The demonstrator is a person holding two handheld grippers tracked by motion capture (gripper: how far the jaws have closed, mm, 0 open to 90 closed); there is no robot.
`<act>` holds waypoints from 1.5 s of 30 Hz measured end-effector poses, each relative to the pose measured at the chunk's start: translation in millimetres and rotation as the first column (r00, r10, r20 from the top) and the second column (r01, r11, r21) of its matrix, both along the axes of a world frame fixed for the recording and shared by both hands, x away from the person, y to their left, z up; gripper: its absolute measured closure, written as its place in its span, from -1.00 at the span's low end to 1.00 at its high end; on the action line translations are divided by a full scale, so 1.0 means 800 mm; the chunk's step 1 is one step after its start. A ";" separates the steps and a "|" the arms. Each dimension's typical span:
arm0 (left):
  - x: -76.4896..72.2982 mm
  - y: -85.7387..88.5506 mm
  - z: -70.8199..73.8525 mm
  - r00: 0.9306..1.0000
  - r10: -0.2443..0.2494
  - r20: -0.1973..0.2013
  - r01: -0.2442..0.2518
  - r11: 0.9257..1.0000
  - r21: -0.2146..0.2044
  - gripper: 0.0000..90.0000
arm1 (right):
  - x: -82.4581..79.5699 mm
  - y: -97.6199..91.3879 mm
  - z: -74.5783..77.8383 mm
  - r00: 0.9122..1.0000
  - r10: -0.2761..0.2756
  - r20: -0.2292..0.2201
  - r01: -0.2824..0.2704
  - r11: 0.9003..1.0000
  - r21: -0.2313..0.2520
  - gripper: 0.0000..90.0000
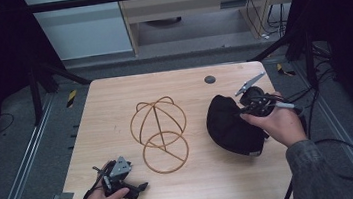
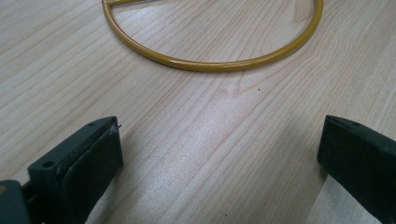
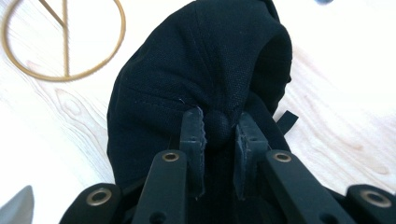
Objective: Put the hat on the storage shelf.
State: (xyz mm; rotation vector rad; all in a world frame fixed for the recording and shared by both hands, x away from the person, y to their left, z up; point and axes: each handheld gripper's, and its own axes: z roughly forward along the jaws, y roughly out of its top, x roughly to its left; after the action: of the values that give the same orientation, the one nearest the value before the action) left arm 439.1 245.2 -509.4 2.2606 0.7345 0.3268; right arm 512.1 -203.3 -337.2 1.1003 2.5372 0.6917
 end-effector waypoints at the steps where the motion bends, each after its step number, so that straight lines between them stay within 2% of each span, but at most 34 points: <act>1: 0.000 0.000 0.000 1.000 0.000 0.000 0.000 1.000 0.000 -1.00 | -0.004 -0.002 0.005 1.000 -0.003 0.012 0.003 1.000 0.011 0.71; 7: 0.000 0.000 0.000 1.000 0.000 -0.001 0.000 1.000 -0.001 -1.00 | -0.023 -0.012 0.031 0.997 -0.010 0.080 0.004 0.997 0.073 0.71; 17: 0.000 0.000 0.000 1.000 0.001 -0.001 -0.001 1.000 -0.001 -1.00 | -0.040 -0.024 0.050 0.989 -0.032 0.142 0.011 0.989 0.145 0.72; 28: 0.000 0.000 0.000 1.000 0.000 0.001 0.000 1.000 0.000 -1.00 | -0.049 -0.026 0.070 0.981 -0.044 0.189 0.008 0.982 0.189 0.72; 33: 0.000 0.000 0.000 1.000 0.000 0.001 0.000 1.000 0.000 -1.00 | -0.052 -0.022 0.082 0.977 -0.040 0.208 -0.001 0.981 0.195 0.72; 45: 0.000 0.000 0.000 1.000 0.000 0.001 0.000 1.000 0.000 -1.00 | -0.059 -0.010 0.102 0.965 -0.035 0.260 -0.029 0.971 0.237 0.72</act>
State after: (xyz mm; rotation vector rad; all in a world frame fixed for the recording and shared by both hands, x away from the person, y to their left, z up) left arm 439.0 245.2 -509.3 2.2606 0.7337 0.3274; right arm 464.8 -211.0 -256.0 1.0069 2.2698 1.0889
